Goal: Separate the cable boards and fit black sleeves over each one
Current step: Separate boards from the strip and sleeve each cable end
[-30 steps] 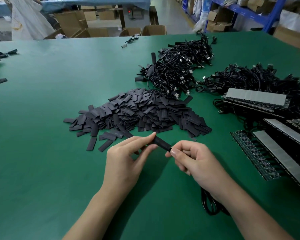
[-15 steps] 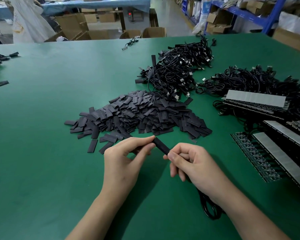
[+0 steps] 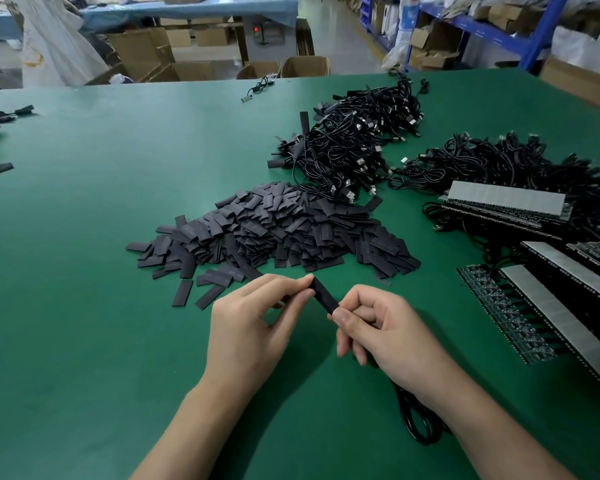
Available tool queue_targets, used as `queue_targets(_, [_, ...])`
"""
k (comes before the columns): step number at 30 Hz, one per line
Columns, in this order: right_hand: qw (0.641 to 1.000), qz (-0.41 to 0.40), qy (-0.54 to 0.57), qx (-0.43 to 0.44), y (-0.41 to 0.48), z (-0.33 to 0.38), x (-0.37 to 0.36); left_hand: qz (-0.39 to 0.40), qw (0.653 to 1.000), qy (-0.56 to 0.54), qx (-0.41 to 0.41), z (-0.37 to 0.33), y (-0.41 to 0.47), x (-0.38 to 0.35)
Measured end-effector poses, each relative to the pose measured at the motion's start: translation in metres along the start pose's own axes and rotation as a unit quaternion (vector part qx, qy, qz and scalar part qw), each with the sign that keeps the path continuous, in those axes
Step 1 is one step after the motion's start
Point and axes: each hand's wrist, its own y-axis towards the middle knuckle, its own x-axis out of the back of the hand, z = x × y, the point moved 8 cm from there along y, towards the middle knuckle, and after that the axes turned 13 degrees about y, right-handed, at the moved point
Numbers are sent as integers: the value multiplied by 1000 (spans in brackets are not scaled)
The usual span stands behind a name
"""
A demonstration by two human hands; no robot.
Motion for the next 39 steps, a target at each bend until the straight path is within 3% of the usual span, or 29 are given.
queue_targets(2, [1000,-2,-1,-1,0,0,0,22,992,-90,80,10,-3,-5])
queue_targets(4, [1000,4,-11,-1,0,3,-1,57,957,-219,179,19,-7,-16])
queue_targets(6, [999,9,-51,-3,-2,5,-1,52,927,-294,228,23,-8,-19])
queue_targets(10, [985,-16,-166,30,-8,16,13,3,889,-352,292,37,-7,-11])
queue_targets(14, [952,44,-302,33,-12,16,6,-32,857,-392,333,49,-9,-6])
queue_targets(19, [962,4,-273,33,-14,18,11,-44,837,-417,352,56,-12,-9])
queue_targets(22, [978,-45,-200,38,-13,26,23,-34,849,-396,348,57,-10,-9])
queue_targets(26, [974,-121,-168,86,1,60,37,50,894,-325,305,46,-8,-14])
queue_targets(29, [954,-165,-221,117,31,103,48,102,918,-252,288,39,-12,-22])
queue_targets(33, [898,-221,-359,125,105,166,65,125,929,-255,239,29,-11,-31])
queue_targets(37, [843,-243,-476,64,186,205,74,157,944,-208,202,26,-12,-32])
queue_targets(39, [842,-229,-487,41,201,205,73,158,947,-199,195,28,-14,-31])
